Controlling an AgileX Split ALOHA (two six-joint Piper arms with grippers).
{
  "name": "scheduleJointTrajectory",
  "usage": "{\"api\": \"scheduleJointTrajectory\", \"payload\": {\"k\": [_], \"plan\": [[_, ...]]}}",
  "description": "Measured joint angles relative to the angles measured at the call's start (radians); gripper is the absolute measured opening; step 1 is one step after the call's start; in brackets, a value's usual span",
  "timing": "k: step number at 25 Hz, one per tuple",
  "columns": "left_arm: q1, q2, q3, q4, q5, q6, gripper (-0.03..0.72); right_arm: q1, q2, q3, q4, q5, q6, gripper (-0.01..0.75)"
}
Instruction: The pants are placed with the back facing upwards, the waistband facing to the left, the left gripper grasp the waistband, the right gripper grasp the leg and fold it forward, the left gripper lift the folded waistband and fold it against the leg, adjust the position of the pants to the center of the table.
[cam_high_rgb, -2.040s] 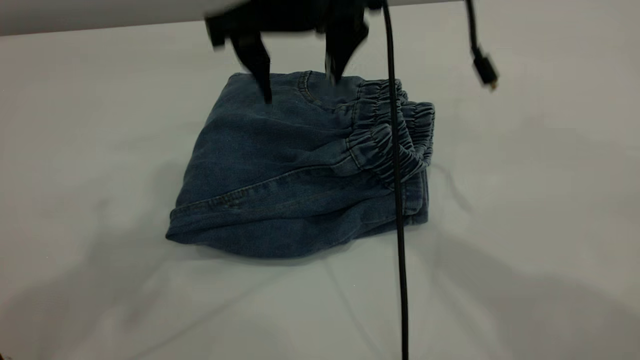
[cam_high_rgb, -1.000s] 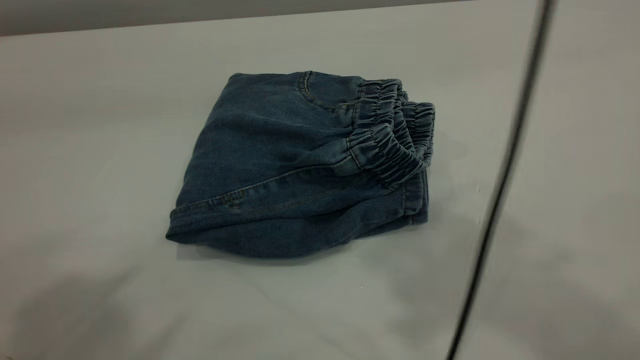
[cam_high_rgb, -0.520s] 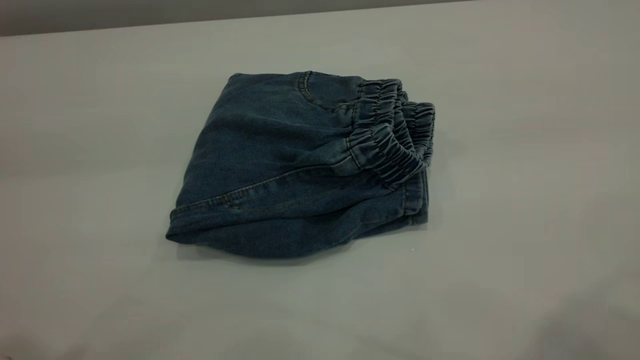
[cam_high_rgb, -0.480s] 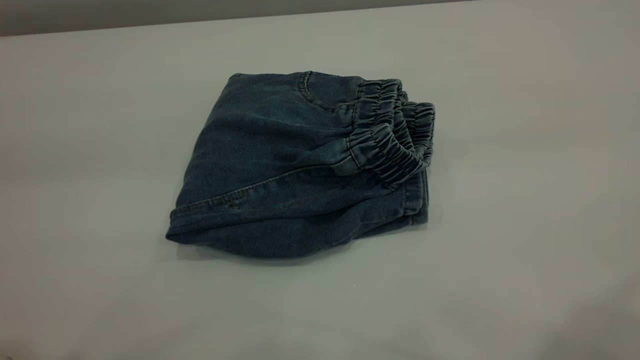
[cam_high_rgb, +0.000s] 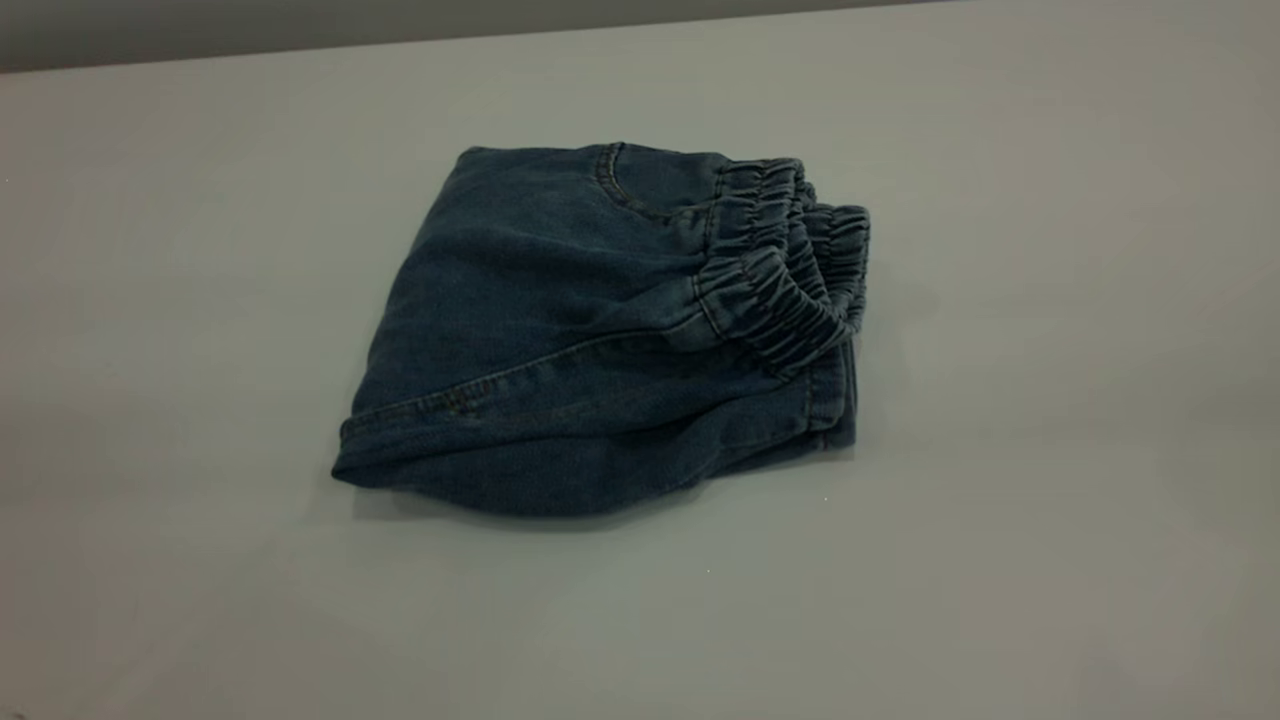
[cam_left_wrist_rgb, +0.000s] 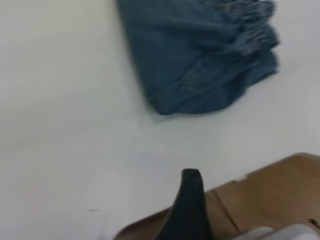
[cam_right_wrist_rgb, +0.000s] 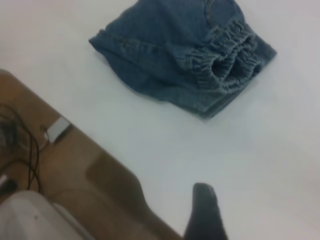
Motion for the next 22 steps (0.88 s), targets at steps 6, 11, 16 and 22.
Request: {"api": "scheduleJointTrajectory", "payload": {"k": [6, 11, 16, 22], "plan": [[0.0, -0.054, 0.016, 0.064, -0.003, 0.001, 0.581, 0.0, -0.087, 0.1, 0.0, -0.017, 0.001, 0.442], [0.0, -0.064, 0.084, 0.095, -0.055, 0.005, 0.581, 0.0, -0.116, 0.184, -0.005, -0.084, 0.001, 0.442], [0.0, -0.064, 0.169, 0.095, -0.074, 0.006, 0.581, -0.001, -0.116, 0.211, 0.0, -0.106, 0.001, 0.442], [0.0, -0.064, 0.214, 0.093, -0.115, 0.007, 0.581, -0.001, -0.115, 0.228, 0.029, -0.024, 0.001, 0.442]]}}
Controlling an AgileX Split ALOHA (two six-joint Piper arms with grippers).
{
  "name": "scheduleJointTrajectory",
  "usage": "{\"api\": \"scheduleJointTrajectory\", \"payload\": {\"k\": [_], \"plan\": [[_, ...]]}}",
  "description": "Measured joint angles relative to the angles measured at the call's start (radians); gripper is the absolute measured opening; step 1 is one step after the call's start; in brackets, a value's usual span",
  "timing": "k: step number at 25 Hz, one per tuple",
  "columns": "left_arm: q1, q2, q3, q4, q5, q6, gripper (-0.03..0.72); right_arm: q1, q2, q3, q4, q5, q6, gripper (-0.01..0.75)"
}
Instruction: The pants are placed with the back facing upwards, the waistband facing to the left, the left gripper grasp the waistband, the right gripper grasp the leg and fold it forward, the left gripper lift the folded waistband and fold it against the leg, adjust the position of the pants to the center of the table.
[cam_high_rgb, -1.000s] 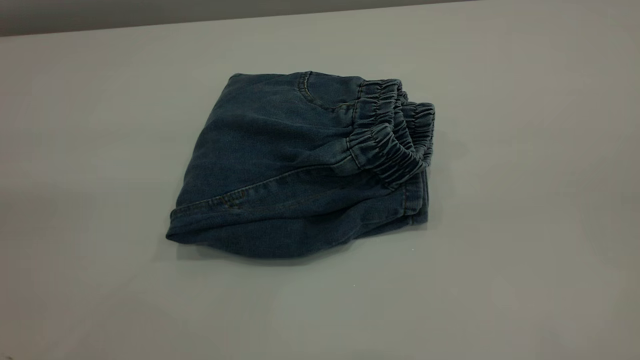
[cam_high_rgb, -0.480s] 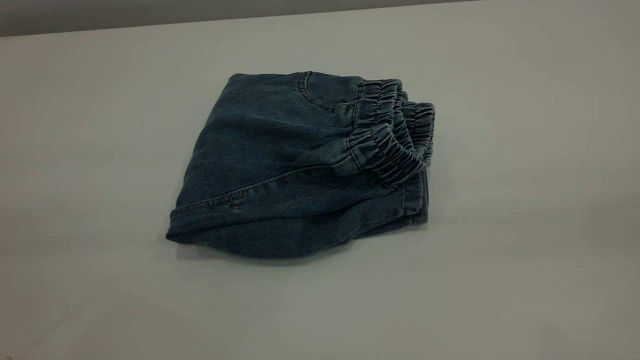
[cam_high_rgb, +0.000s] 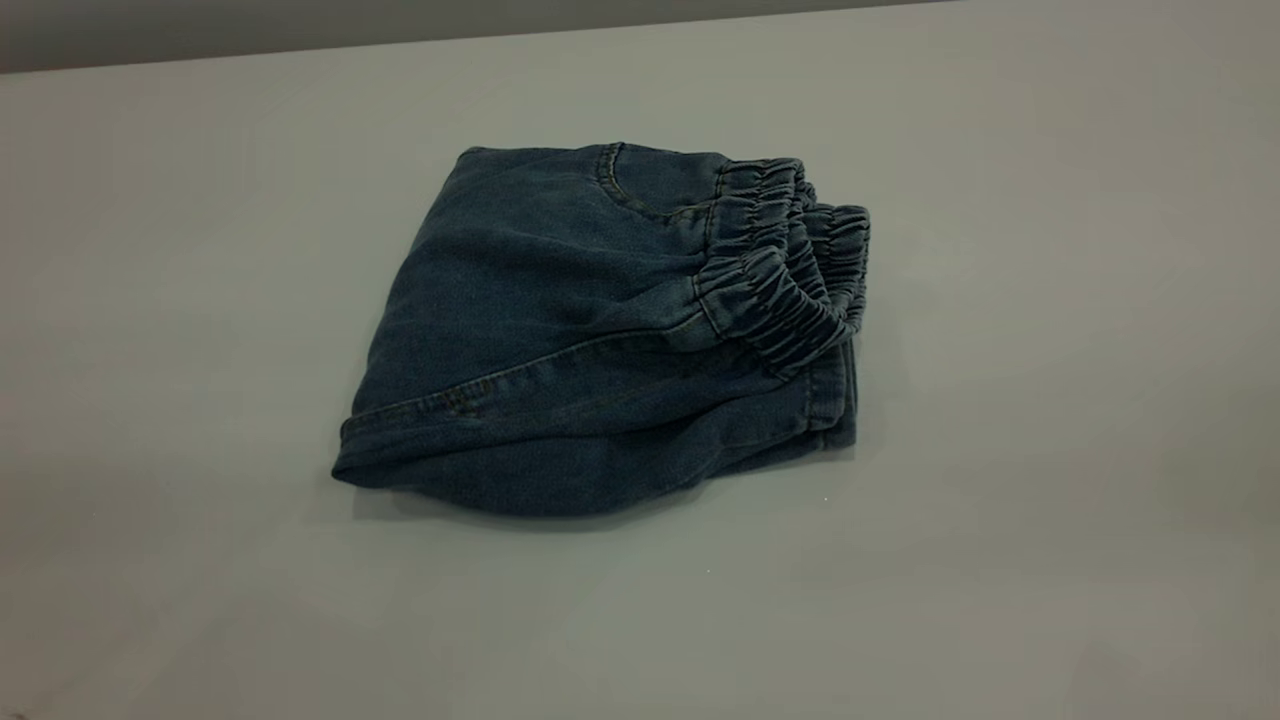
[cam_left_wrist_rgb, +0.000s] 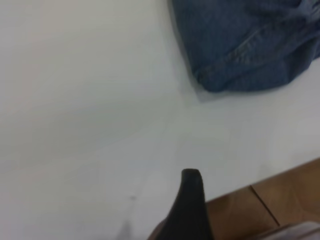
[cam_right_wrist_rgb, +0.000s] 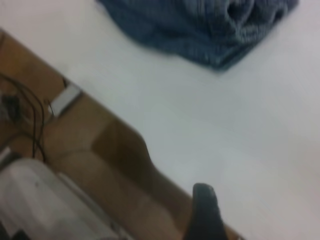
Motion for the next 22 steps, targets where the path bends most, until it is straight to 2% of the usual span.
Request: {"api": "scheduleJointTrajectory", "payload": {"k": [3, 20, 22], "plan": [[0.0, 0.0, 0.001, 0.0, -0.022, 0.017, 0.581, 0.0, 0.0, 0.008, -0.001, 0.012, 0.0, 0.442], [0.0, 0.0, 0.005, -0.002, 0.006, 0.021, 0.581, 0.0, -0.001, 0.008, 0.006, 0.01, 0.0, 0.442], [0.0, 0.0, 0.005, -0.002, 0.005, 0.021, 0.581, -0.023, -0.009, 0.008, 0.01, 0.01, 0.0, 0.442]]}}
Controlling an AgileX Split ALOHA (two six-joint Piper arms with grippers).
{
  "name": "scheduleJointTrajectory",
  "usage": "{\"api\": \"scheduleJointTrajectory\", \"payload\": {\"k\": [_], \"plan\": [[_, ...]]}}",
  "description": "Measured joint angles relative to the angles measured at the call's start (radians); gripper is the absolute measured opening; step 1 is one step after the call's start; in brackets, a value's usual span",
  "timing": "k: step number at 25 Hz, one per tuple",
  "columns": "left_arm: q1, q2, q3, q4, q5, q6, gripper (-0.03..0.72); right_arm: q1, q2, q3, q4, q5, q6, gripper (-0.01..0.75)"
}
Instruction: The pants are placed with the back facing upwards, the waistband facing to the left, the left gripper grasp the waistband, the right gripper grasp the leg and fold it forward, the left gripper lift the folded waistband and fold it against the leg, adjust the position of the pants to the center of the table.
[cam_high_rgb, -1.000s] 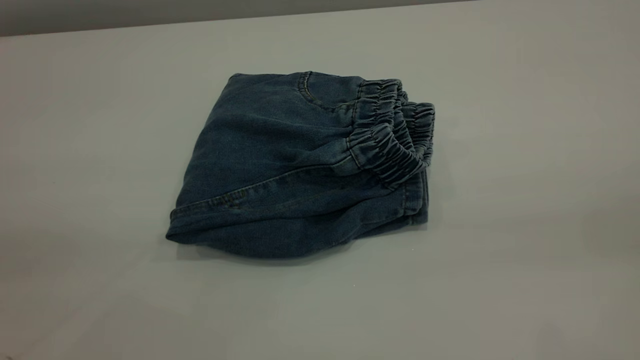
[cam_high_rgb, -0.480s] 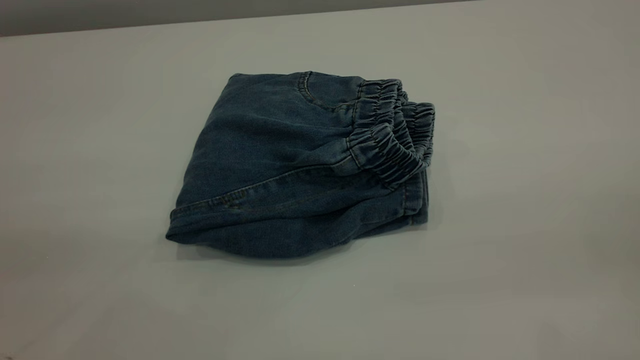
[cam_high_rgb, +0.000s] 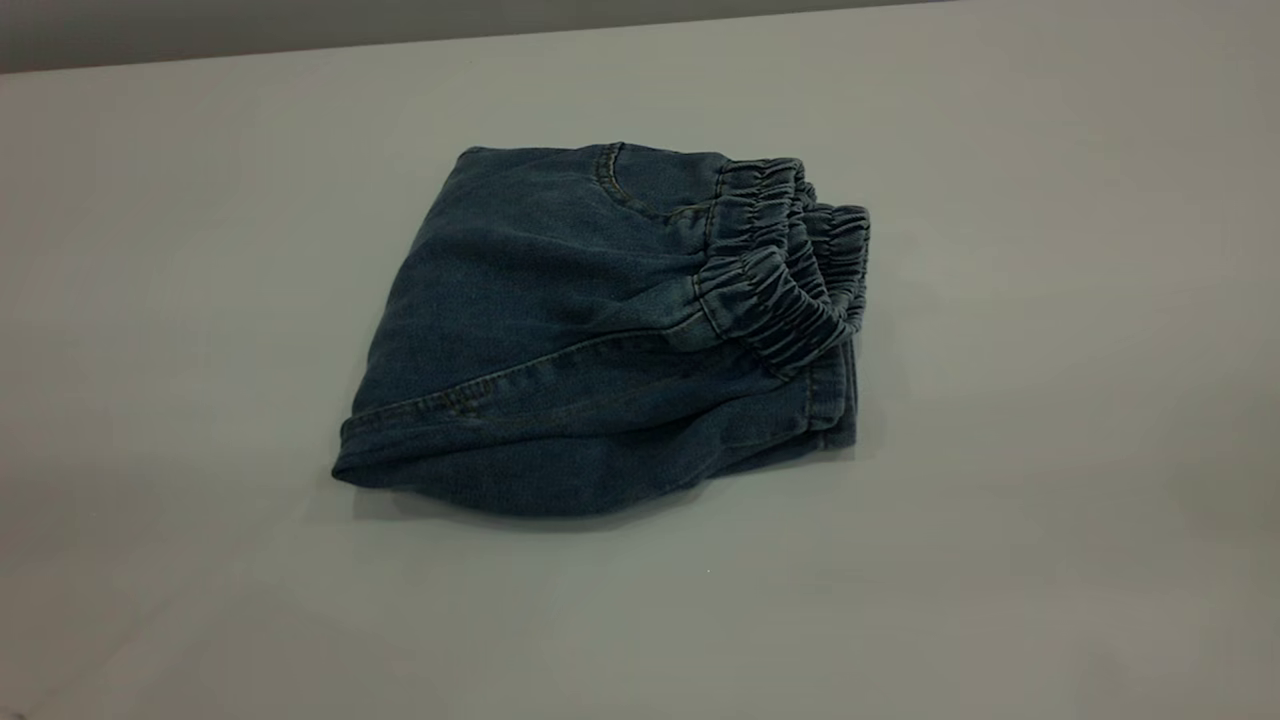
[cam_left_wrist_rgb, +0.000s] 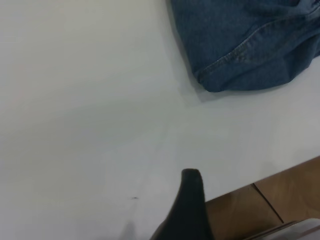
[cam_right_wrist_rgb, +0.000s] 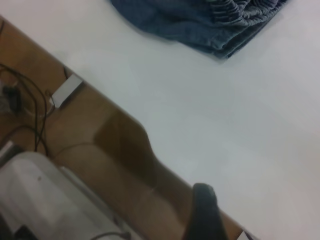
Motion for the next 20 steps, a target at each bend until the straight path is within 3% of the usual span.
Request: {"api": "scheduleJointTrajectory", "payload": {"k": [3, 12, 14, 17, 20], "plan": [[0.0, 0.0, 0.0, -0.001, -0.001, 0.0, 0.581, -0.092, -0.001, 0.0, 0.035, 0.0, 0.0, 0.442], [0.0, 0.0, 0.0, -0.001, -0.002, 0.0, 0.581, -0.571, -0.119, 0.0, 0.045, 0.0, -0.001, 0.442], [0.011, 0.0, 0.0, -0.001, -0.002, 0.0, 0.581, -0.642, -0.162, 0.0, 0.045, 0.0, -0.001, 0.442], [0.065, 0.0, 0.0, -0.002, -0.002, 0.0, 0.581, -0.695, -0.228, 0.0, 0.046, 0.0, -0.001, 0.442], [0.14, 0.0, 0.0, -0.002, -0.002, 0.0, 0.581, -0.696, -0.296, 0.0, 0.047, 0.0, -0.001, 0.442]]}}
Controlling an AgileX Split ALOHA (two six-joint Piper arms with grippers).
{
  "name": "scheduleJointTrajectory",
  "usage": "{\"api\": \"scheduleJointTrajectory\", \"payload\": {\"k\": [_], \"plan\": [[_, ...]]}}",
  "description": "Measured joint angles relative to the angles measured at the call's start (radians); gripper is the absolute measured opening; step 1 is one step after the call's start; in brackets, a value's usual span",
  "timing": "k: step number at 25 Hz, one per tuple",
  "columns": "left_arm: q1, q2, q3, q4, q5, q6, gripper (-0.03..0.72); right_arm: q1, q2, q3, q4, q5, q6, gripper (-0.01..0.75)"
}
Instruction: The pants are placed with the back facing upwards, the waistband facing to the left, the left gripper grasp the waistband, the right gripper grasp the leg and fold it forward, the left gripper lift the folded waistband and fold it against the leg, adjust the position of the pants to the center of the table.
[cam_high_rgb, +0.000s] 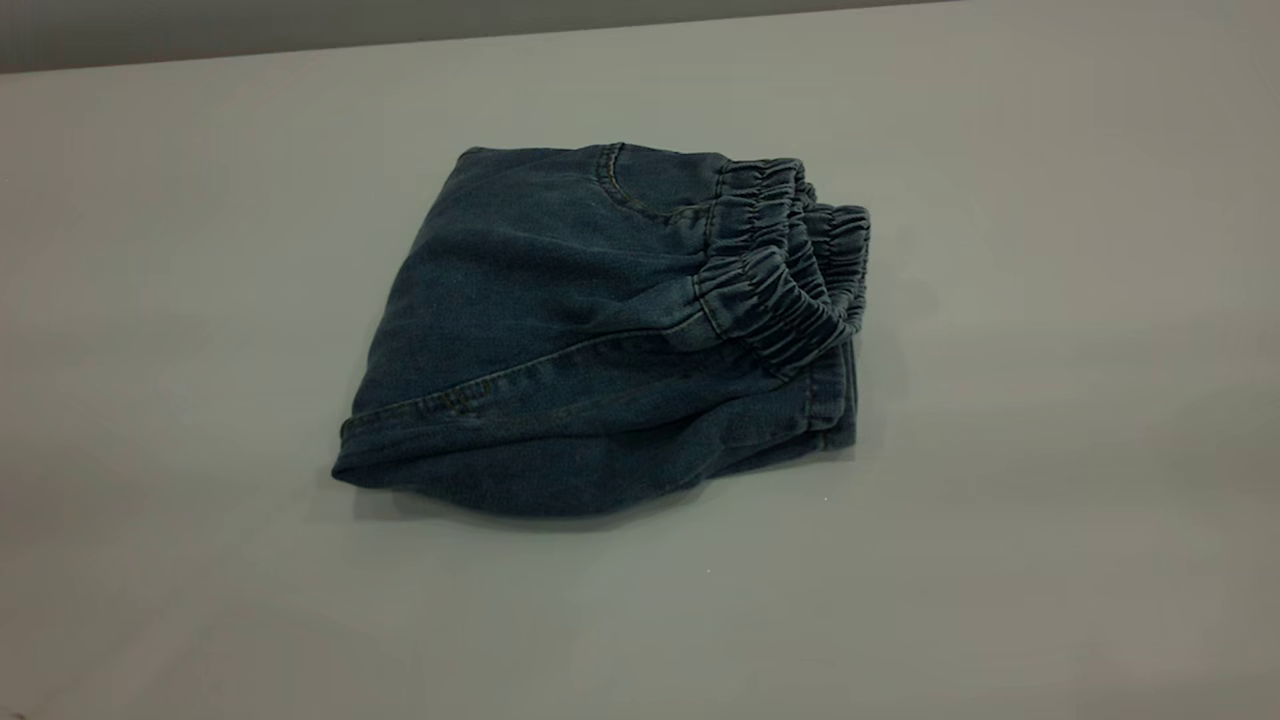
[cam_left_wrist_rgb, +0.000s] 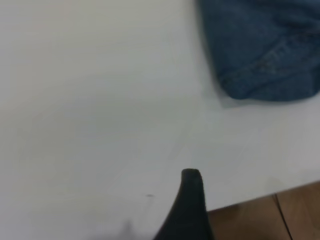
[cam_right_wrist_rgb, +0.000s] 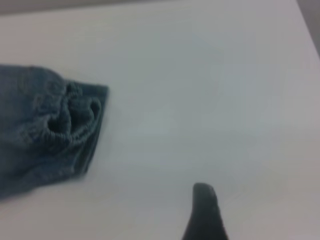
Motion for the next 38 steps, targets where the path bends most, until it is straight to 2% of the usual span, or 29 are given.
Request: {"api": "scheduleJointTrajectory", "payload": {"k": [7, 10, 22, 38], "plan": [[0.179, -0.011, 0.0, 0.0, 0.001, -0.001, 0.581, 0.0, -0.064, -0.001, 0.001, 0.002, 0.0, 0.442], [0.226, -0.056, 0.0, 0.0, 0.001, -0.001, 0.581, 0.0, -0.063, -0.001, 0.002, 0.002, 0.0, 0.442], [0.229, -0.32, 0.0, 0.0, 0.003, -0.001, 0.581, 0.0, -0.062, -0.001, 0.002, 0.001, 0.0, 0.442], [0.228, -0.325, 0.0, 0.0, 0.003, 0.0, 0.581, 0.0, -0.062, -0.001, 0.002, 0.0, 0.0, 0.442]]}}
